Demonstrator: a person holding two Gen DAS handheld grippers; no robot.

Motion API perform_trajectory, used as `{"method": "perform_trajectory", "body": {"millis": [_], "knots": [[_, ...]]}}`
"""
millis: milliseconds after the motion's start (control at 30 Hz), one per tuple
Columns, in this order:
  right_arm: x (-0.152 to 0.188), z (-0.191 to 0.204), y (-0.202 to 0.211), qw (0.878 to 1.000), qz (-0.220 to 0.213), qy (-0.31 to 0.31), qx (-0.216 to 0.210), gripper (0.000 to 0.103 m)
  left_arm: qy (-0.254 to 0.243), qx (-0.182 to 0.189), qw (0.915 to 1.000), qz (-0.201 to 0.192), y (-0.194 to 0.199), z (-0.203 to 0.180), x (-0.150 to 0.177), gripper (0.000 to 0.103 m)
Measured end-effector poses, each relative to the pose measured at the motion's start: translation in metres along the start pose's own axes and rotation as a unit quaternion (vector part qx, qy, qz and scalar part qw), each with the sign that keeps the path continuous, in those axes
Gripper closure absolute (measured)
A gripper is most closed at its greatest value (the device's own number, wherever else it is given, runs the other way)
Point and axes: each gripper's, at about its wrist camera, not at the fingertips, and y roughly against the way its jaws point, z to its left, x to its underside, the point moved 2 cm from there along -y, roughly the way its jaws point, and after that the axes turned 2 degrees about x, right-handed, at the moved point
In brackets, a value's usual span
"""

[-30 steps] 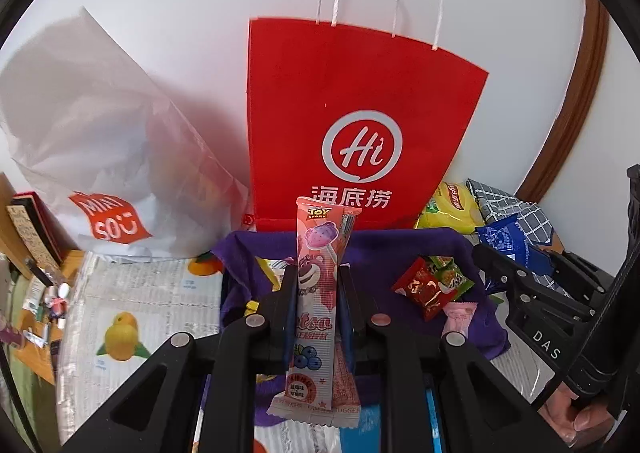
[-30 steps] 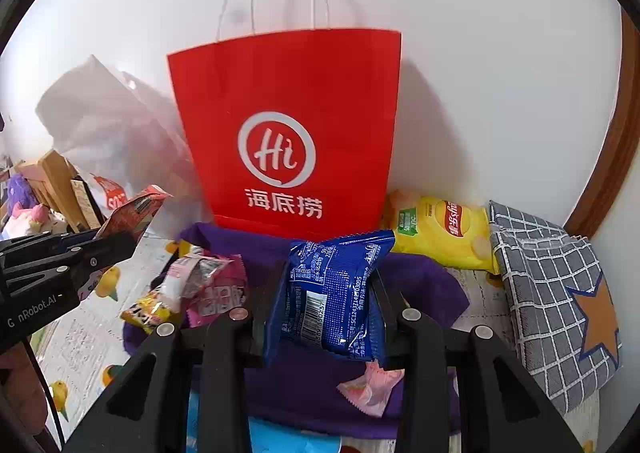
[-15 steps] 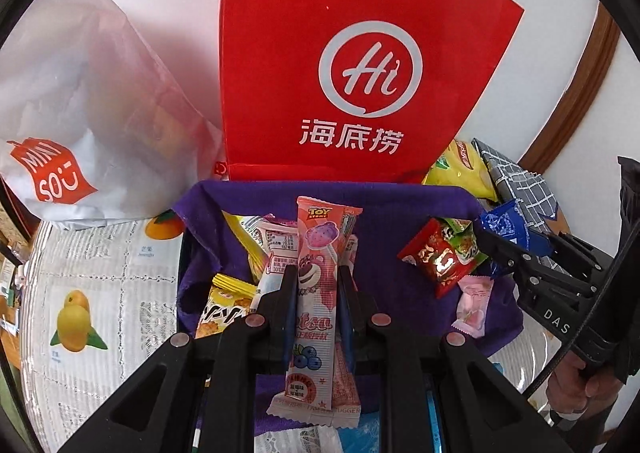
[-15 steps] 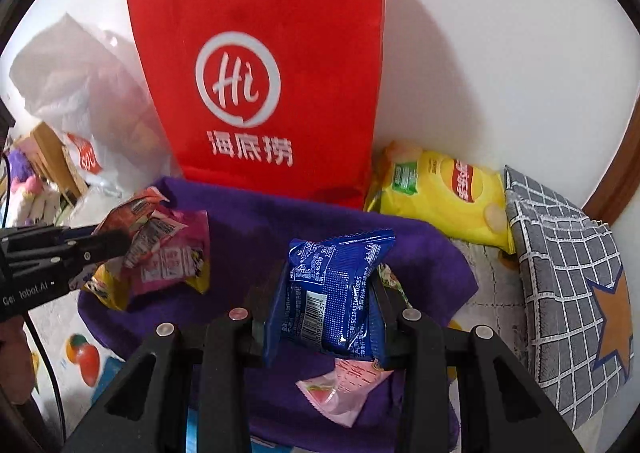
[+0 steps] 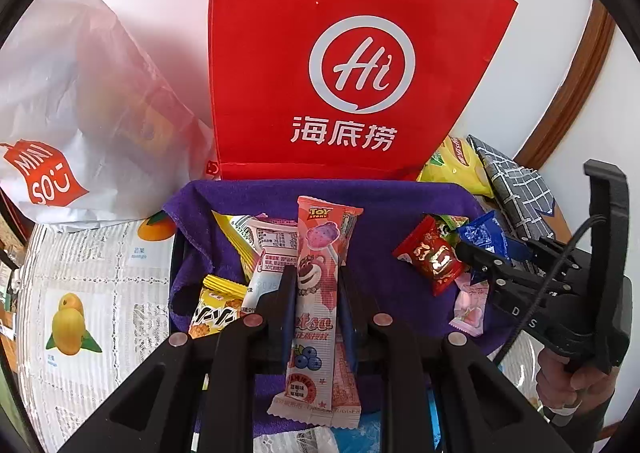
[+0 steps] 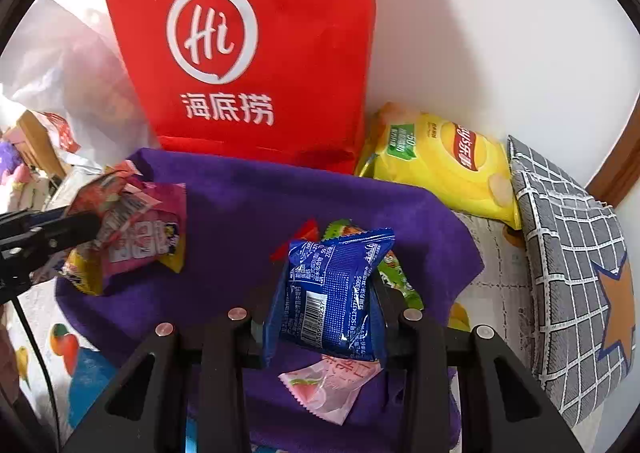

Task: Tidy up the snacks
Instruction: 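Carry the blue packet and pink lollipop stick up over the purple towel, then open the right tool, dropping the blue packet on the towel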

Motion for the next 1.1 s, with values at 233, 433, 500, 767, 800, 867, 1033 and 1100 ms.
{"method": "perform_trajectory", "body": {"millis": [233, 433, 500, 767, 800, 867, 1033, 1100], "knots": [[0.001, -0.004, -0.011, 1.000, 0.018, -0.005, 0.004, 0.065, 0.002, 0.002, 1.0000, 0.000, 0.000, 0.000, 0.000, 0.083], [0.000, -0.008, -0.016, 1.000, 0.020, -0.012, 0.006, 0.064, 0.002, 0.005, 1.0000, -0.001, 0.000, 0.000, 0.000, 0.083], [0.001, -0.010, -0.017, 1.000, 0.019, -0.016, 0.003, 0.064, 0.003, 0.005, 1.0000, -0.001, 0.000, 0.001, 0.000, 0.083], [0.000, -0.013, -0.016, 1.000, 0.014, -0.028, -0.003, 0.061, 0.003, 0.013, 0.9999, -0.002, -0.001, 0.001, 0.000, 0.081], [0.001, -0.013, -0.015, 1.000, 0.012, -0.028, -0.003, 0.061, 0.004, 0.016, 0.9999, 0.000, -0.001, 0.001, 0.000, 0.081], [0.000, -0.012, -0.011, 1.000, 0.009, -0.027, -0.007, 0.059, 0.004, 0.020, 0.9998, 0.002, -0.002, 0.001, 0.000, 0.081], [-0.003, -0.010, 0.004, 0.999, -0.024, -0.022, -0.027, 0.046, 0.008, 0.028, 0.9996, 0.002, -0.004, 0.000, 0.000, 0.081], [-0.004, -0.011, 0.008, 0.999, -0.031, -0.026, -0.029, 0.044, 0.009, 0.030, 0.9995, 0.002, -0.004, 0.000, 0.000, 0.081]]}}
